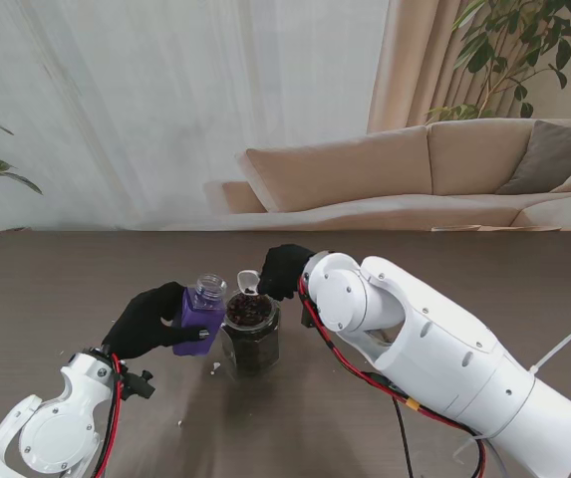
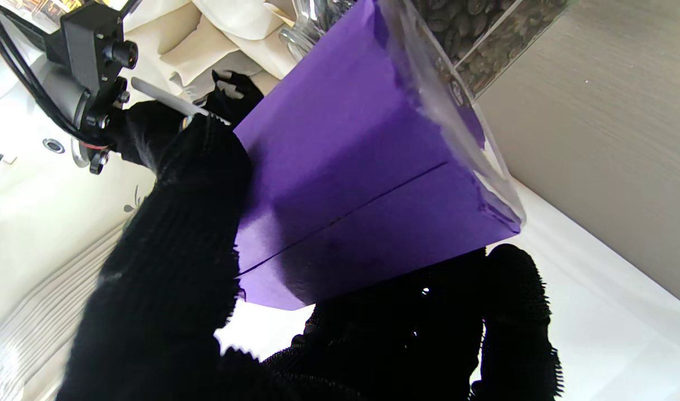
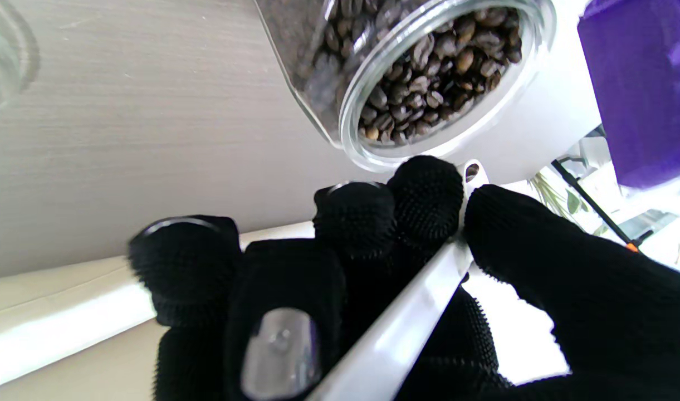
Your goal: Portion coffee beans from the glass jar into the coffee jar
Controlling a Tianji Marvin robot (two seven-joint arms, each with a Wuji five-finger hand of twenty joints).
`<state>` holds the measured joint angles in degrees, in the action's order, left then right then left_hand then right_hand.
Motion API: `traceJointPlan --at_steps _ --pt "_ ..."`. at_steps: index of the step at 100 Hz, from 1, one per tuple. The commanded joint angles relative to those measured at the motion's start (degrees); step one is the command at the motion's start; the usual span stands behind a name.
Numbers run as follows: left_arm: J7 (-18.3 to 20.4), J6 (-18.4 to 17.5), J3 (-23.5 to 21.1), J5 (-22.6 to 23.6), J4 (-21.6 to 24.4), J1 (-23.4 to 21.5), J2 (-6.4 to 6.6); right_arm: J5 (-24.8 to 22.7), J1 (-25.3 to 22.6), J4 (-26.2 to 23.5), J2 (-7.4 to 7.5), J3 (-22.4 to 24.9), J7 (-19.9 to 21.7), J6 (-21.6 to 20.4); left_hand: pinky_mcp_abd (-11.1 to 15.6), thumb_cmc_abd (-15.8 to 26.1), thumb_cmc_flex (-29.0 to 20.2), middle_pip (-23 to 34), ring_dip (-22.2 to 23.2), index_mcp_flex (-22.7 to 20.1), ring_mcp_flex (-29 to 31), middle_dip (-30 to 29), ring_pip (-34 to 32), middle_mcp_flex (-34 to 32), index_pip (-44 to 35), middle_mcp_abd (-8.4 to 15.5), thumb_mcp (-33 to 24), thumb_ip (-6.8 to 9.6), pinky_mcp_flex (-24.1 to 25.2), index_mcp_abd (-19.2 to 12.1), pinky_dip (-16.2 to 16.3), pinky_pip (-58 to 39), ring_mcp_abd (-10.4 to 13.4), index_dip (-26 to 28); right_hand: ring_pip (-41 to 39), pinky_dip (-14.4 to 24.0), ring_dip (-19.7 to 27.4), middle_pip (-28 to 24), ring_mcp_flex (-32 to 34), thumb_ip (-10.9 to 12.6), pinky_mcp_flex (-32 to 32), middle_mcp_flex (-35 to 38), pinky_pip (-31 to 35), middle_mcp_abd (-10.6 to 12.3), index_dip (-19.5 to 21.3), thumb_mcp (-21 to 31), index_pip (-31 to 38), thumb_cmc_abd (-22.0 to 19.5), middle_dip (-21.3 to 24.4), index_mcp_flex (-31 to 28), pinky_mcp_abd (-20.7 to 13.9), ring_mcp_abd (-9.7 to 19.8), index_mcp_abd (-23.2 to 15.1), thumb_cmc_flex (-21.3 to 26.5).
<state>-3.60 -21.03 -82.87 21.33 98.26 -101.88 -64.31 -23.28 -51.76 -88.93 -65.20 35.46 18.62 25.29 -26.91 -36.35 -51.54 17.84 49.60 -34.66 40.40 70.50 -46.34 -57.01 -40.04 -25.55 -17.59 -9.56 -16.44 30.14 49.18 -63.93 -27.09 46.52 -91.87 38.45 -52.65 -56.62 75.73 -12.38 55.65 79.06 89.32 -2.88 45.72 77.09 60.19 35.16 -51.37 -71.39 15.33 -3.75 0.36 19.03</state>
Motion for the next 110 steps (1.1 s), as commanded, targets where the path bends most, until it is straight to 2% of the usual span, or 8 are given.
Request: traceJointPlan --at_steps 1,24,49,83,110 --pt "1.6 0.4 0.3 -0.2 0.2 0.0 -0.08 -0.6 -0.4 -1.7 0.43 1.1 0.8 0.7 3.3 7.4 -11.3 4.0 0.8 -5.2 0.9 1.4 0.4 -4.5 -22.3 4.0 -19.4 3.68 2.0 -2.2 1.5 -2.6 -2.2 3.8 -2.3 0.5 -0.7 -2.1 -0.2 1.1 8.4 3.7 3.6 -4.9 -0.5 2.6 1.8 1.3 -0.1 -2.6 0.3 8.3 5.8 0.2" --pt "2.2 1.0 1.6 -0.6 -0.7 1.1 0.0 -1.1 -2.0 -5.3 0.86 4.7 0.4 2.8 3.4 7.4 -11.4 4.0 0.8 -5.2 0.7 1.4 0.5 -4.4 -22.2 3.9 -19.4 3.71 2.1 -2.3 1.5 -2.5 -2.3 3.8 -2.3 0.4 -0.6 -1.9 -0.3 1.1 8.3 3.7 3.5 -5.2 -0.5 2.5 1.6 1.3 -0.1 -2.5 1.1 7.7 6.3 0.6" --pt "2.6 1.4 2.7 -1.1 -1.4 2.3 0.05 -2.6 -3.4 -8.9 1.63 6.7 1.4 2.7 3.4 7.4 -11.3 4.0 0.8 -5.2 0.8 1.4 0.4 -4.5 -22.3 4.0 -19.5 3.7 2.2 -2.3 1.5 -2.5 -2.2 3.8 -2.3 0.4 -0.6 -1.8 -0.3 1.2 8.3 3.7 3.4 -5.3 -0.4 2.3 1.4 1.0 0.0 -2.5 1.3 7.7 6.2 0.6" --pt "3.3 0.7 2.9 -1.6 -2.0 3.2 0.17 -2.8 -5.1 -13.1 2.15 7.6 2.3 1.8 3.4 7.3 -11.3 4.0 0.8 -5.3 0.8 1.5 0.4 -4.5 -22.3 3.8 -19.6 3.7 2.1 -2.2 1.6 -2.5 -2.2 3.8 -2.3 0.3 -0.5 -1.5 -0.3 1.2 8.2 3.7 3.3 -5.2 -0.3 2.0 1.1 0.6 0.0 -2.5 1.5 7.7 6.1 0.6" --pt "3.7 0.1 3.3 -2.2 -2.6 3.9 0.22 -3.0 -5.9 -14.7 2.36 7.2 2.7 0.6 3.3 7.3 -11.3 4.0 0.8 -5.3 0.8 1.5 0.4 -4.5 -22.3 3.9 -19.6 3.68 2.2 -2.1 1.6 -2.5 -2.3 3.7 -2.2 0.2 -0.5 -1.3 -0.3 1.3 8.2 3.6 3.2 -5.1 -0.1 1.9 0.9 0.5 -0.2 -2.4 1.3 7.7 5.9 0.5"
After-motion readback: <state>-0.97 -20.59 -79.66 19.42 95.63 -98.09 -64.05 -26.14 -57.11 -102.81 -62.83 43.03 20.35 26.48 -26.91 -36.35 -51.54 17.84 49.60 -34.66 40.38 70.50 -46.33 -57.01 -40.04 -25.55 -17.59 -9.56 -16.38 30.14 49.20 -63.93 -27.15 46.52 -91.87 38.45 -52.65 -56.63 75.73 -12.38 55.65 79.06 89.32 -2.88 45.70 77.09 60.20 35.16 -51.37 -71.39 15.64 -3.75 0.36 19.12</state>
